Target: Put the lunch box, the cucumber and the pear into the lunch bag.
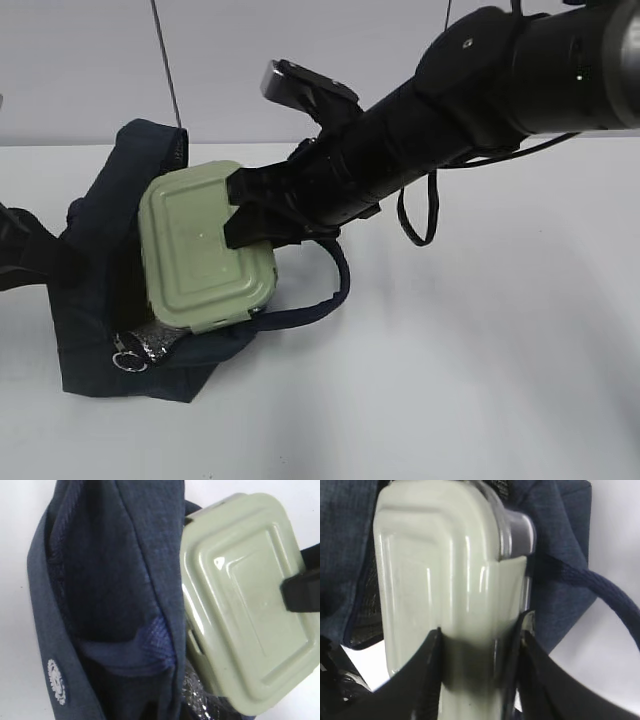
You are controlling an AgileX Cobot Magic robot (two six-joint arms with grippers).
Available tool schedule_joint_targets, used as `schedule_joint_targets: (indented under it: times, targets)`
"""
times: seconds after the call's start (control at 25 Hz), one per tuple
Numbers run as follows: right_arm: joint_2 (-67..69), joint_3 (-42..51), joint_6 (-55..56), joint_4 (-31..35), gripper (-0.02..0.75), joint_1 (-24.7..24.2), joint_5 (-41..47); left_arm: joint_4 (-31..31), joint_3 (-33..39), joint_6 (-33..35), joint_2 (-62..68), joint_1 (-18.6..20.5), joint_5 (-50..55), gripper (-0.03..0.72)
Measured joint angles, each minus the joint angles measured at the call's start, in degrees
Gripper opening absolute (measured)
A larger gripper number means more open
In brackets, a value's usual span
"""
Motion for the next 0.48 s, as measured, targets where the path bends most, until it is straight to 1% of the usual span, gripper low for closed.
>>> schedule_joint_targets:
  times: [0.12, 0.24, 0.48]
  targets:
    - [0.1, 0.0, 0.5, 0.4, 0.273, 1.6, -2.2, 0.0, 0.0, 0.0, 0.0, 0.0, 0.2, 0.001]
    - [1.3, -0.8, 1.3, 1.1, 0.273, 2.7, -2.5, -0.4, 0.0, 0.0, 0.0, 0.0, 0.3, 0.001]
    - [4.8, -5.1, 3.4, 1.2, 0.272, 2.9, -2.6, -0.6, 0.0, 0.0, 0.0, 0.0, 0.6, 0.001]
